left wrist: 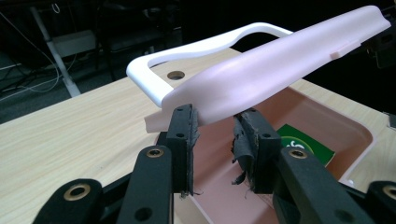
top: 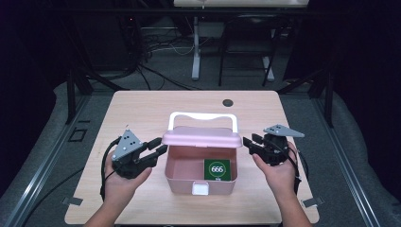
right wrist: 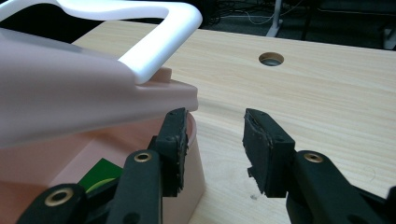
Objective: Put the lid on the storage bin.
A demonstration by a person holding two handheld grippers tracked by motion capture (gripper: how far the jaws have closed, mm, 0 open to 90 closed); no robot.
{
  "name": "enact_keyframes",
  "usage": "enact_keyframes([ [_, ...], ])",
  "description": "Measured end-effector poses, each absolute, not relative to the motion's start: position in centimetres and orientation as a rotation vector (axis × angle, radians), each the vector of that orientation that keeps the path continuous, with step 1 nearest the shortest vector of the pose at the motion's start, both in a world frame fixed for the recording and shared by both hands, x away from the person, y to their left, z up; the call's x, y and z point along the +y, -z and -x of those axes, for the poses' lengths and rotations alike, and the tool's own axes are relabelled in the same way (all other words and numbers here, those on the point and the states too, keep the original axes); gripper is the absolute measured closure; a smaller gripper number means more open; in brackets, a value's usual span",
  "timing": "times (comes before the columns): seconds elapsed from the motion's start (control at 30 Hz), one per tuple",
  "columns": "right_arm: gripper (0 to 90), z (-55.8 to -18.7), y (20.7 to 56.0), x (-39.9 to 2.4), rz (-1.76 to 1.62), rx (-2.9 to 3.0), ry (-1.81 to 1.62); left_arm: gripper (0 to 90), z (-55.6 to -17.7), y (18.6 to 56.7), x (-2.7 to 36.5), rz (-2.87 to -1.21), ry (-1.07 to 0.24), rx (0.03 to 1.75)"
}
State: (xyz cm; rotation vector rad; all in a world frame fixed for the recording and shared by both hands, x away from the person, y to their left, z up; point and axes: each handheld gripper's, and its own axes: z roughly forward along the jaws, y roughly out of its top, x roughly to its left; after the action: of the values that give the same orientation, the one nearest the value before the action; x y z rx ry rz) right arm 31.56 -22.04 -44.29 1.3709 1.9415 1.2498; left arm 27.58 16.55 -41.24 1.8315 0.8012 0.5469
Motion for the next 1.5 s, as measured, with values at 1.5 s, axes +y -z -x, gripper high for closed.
enact_keyframes([
  [1.5,58.8,-31.7,44.6,-22.5,-1.392,1.933,-1.236,69.9,-25.3,45.5,17.3,-1.87,-0.48,0.819],
])
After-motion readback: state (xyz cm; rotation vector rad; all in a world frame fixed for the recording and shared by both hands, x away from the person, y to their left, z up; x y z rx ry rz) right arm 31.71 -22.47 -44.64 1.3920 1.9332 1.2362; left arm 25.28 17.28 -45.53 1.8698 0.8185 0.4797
